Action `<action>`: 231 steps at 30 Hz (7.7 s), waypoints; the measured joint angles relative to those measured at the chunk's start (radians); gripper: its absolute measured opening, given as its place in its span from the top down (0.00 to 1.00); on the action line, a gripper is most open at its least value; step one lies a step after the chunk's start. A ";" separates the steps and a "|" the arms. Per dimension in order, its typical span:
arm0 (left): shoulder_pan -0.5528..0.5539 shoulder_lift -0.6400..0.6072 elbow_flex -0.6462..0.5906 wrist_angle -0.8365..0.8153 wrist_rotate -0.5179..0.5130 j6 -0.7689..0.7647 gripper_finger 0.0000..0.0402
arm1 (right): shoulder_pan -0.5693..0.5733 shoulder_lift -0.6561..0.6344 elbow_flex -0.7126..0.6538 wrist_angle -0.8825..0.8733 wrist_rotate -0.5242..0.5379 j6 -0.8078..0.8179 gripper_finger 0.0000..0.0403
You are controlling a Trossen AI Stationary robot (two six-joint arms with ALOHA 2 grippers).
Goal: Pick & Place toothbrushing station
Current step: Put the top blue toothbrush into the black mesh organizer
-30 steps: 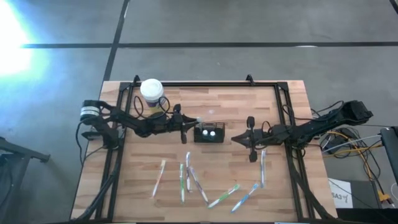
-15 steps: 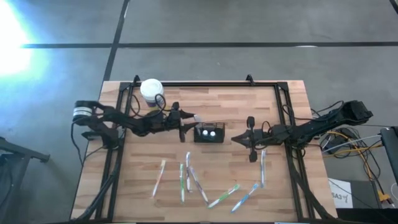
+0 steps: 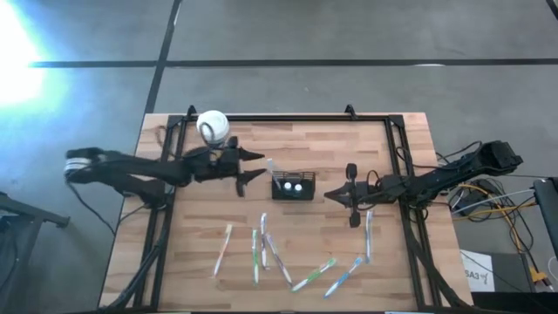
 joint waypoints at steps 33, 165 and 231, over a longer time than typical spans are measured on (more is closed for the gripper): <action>-0.459 -0.573 -0.008 -1.011 -0.313 -0.403 0.99 | -0.001 -0.045 0.064 -0.180 -0.087 0.300 0.98; -0.363 0.190 0.407 -0.140 -0.114 0.151 0.32 | 0.257 0.598 0.898 -0.359 0.715 -0.319 0.95; -0.299 -0.173 -0.191 0.260 -0.267 0.180 0.96 | 0.287 0.175 0.318 -0.200 0.661 0.076 0.96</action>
